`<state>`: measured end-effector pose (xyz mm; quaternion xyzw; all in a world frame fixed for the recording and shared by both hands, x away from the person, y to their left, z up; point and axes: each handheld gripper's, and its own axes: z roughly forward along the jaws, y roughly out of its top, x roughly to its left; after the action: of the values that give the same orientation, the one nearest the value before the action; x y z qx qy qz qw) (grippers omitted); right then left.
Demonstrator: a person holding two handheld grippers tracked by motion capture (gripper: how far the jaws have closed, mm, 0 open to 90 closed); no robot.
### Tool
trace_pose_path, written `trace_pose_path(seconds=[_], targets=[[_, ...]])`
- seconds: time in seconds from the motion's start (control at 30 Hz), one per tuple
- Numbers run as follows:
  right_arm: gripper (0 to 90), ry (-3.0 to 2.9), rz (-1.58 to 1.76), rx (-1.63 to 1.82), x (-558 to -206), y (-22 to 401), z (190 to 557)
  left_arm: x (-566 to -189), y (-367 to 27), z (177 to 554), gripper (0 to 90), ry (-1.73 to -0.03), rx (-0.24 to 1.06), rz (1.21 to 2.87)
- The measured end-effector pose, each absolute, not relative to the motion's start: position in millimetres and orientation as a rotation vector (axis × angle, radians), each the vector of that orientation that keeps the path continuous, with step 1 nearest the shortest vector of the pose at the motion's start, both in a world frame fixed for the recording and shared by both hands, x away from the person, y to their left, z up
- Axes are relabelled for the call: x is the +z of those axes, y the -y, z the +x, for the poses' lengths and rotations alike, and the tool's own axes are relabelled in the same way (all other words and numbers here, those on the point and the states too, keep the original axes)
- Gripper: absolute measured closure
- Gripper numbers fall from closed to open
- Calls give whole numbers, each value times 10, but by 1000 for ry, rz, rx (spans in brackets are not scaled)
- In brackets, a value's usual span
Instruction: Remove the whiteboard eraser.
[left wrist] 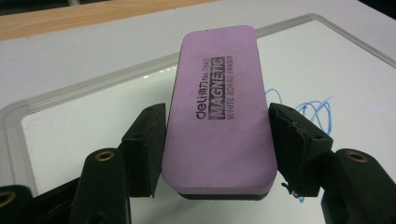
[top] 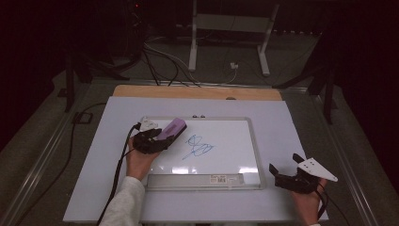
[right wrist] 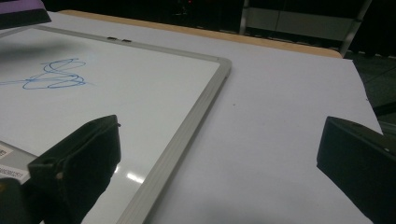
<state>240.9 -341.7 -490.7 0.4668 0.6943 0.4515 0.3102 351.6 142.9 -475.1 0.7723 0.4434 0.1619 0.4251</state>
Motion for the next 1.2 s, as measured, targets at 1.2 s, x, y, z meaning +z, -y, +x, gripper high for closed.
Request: trace_pose_path(seconds=[1.2], targets=[[1,-1845,1232,1190,-4913,3407,2414,-4814,-1255,3347,409,-1034,373,1995]])
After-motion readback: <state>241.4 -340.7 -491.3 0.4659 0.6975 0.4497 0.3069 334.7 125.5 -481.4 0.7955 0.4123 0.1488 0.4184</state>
